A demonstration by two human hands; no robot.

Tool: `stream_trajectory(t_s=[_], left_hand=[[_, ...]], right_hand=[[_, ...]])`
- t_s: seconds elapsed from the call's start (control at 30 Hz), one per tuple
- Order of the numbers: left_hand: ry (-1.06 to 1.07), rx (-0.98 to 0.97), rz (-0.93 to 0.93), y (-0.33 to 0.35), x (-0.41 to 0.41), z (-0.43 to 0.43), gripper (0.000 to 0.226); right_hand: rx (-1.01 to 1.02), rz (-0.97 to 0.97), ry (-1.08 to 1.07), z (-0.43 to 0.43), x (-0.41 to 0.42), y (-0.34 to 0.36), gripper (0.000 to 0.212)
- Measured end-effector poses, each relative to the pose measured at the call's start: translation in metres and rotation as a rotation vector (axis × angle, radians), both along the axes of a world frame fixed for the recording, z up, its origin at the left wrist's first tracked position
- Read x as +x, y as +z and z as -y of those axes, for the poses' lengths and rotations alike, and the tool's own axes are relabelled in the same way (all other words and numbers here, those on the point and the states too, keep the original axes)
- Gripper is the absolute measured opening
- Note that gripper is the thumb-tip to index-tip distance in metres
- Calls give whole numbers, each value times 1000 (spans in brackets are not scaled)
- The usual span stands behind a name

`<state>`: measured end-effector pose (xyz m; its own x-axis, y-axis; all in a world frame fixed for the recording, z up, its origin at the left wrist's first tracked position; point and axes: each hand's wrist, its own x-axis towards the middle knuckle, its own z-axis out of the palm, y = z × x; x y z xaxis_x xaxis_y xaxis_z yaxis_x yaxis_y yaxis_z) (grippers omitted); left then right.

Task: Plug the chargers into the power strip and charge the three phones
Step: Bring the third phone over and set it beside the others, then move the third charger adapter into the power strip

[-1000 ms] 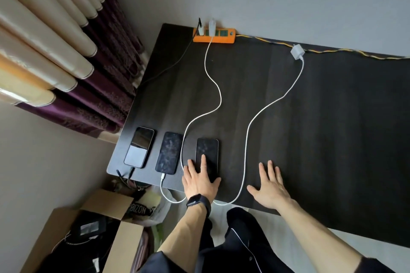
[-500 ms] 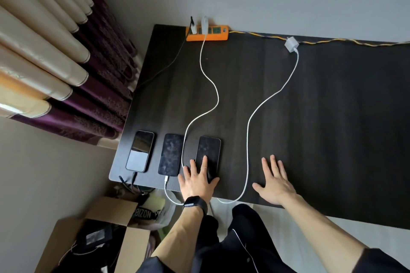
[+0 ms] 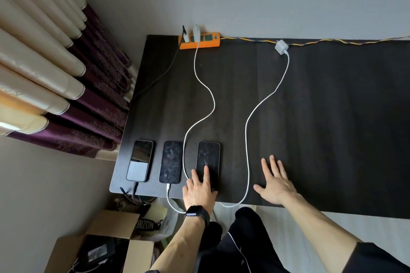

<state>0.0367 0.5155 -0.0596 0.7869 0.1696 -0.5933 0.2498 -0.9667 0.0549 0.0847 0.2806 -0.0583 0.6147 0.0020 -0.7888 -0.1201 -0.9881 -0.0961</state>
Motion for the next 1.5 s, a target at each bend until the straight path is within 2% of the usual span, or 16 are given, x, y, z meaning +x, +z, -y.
stream_trajectory(t_s=[0.27,0.4,0.53,0.7,0.9,1.13,1.37,1.5], left_hand=[[-34,-46,18,2,2,-8,85],[-27,-133,138,9,9,-16,91],[-105,-191,258,18,56,-19,79],[-153,-219,350,13,139,-4,71],[-203,-241,394,-25,224,42,60],[-199,-184,457,-60,300,75,63],[-159,-137,552,-75,317,76,65],[-138,-139,575,-77,321,78,64]], right_hand=[[3,48,-50,-3,-5,-6,95],[26,135,-82,-4,-9,-8,84],[91,267,-144,4,-4,-2,65],[101,395,-110,15,12,-5,58],[113,516,-79,47,58,-29,56],[181,665,-75,71,127,-45,54],[289,784,-241,85,250,-21,54],[244,869,-345,83,337,-17,61]])
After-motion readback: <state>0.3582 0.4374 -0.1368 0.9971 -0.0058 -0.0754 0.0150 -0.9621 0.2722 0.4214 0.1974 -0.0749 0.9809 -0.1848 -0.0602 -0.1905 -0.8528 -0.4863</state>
